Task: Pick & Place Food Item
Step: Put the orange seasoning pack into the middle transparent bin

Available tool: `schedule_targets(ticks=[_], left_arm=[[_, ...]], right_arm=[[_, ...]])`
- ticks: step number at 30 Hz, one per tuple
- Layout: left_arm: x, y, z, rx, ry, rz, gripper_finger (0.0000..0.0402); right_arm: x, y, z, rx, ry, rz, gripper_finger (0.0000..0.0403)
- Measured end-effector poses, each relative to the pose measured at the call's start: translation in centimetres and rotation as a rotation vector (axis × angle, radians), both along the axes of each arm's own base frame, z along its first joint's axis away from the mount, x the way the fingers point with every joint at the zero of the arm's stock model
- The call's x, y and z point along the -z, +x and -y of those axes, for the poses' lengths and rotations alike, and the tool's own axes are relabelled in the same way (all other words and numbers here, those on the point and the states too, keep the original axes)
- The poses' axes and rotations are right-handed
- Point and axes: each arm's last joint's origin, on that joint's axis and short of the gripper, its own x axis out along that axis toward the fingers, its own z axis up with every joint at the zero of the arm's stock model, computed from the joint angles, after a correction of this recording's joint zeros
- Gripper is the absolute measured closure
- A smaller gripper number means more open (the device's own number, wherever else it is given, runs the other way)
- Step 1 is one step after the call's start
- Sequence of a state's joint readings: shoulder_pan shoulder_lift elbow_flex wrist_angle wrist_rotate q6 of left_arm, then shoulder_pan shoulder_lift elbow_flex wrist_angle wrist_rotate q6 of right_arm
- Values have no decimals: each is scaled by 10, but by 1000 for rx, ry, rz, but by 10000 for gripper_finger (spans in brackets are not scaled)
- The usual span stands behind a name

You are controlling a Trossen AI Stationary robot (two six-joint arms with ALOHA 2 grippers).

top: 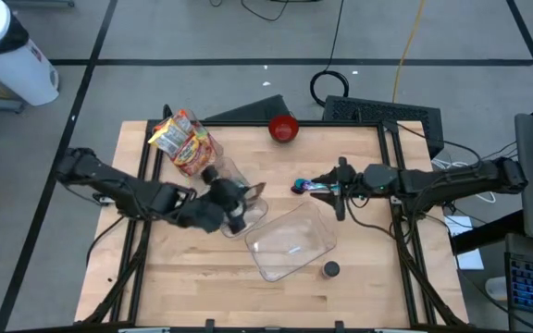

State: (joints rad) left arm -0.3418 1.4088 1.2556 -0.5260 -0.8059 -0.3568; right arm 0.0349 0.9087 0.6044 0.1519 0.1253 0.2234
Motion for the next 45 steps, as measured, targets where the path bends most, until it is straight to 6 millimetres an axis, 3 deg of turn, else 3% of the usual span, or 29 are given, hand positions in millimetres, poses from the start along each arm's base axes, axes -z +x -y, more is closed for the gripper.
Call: schedule_targets(ticks=[9,16,21,45], left_arm=[[78,-38,10,-118,-88,8,400],[109,-48,7,-174,-80,18,400],[120,-53,3,-195,-92,16,400],[128,-56,0,-201,-252,-45,400]], right_arm=[[1,0,0,1,-9,-12,189],[7,5,0,1,-10,-42,188],[7,5,0,2,-10,-42,190],[7,5,0,2,-10,-44,191]])
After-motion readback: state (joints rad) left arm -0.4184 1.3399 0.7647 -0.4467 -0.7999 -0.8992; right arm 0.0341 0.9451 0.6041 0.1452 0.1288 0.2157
